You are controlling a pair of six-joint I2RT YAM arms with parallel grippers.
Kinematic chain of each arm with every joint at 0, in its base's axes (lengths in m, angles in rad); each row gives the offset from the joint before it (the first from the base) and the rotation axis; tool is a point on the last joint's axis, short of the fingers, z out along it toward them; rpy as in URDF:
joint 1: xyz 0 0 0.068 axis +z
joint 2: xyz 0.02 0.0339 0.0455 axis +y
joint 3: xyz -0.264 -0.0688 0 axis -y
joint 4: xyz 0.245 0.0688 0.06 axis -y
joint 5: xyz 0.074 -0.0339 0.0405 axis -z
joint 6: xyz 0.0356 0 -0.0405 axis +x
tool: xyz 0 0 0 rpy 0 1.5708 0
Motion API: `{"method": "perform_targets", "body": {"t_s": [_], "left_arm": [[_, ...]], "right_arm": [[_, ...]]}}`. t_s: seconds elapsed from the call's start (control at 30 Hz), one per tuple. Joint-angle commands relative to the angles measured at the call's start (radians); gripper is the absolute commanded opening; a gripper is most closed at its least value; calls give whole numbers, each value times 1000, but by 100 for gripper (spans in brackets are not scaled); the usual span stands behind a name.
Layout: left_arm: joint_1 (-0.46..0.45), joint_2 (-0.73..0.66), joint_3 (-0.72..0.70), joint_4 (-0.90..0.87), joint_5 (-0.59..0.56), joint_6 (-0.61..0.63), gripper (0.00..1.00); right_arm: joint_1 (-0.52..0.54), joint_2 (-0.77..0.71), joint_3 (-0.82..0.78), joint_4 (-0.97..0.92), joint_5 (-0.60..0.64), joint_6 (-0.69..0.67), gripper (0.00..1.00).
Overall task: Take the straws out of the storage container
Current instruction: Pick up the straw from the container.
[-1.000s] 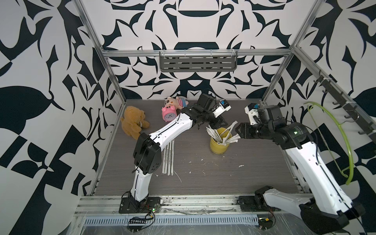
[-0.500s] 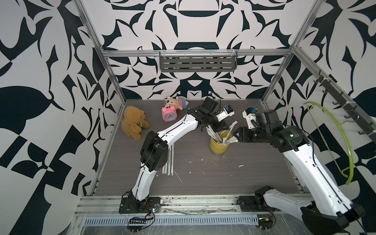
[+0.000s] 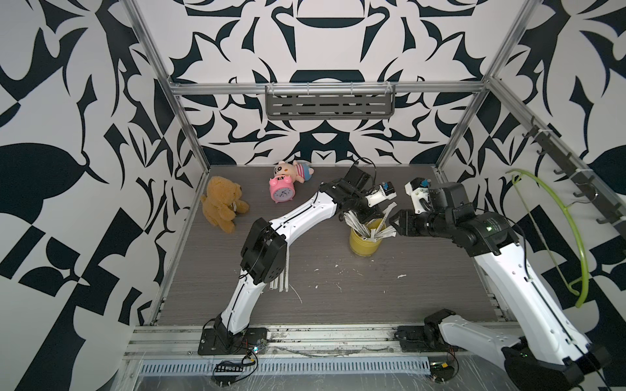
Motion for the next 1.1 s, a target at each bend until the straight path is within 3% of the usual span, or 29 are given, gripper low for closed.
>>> {"method": "perform_targets", "body": {"t_s": [0.0,0.27,0.83,1.07], "left_arm": [[-9,11,22,-33,-27,33,16],[-19,-34,-28,36,-74,37,3],[-49,-204,-173,177,-225,104,0],[-56,-252,-206,251,-268,78,0]], "right_arm": [[-2,-15,2,35,-11,0,43],[-2,-20,-1,44,-7,1,42],[-2,-17,14,65,-16,9,40],[-2,-22,19,72,-16,18,38]]}}
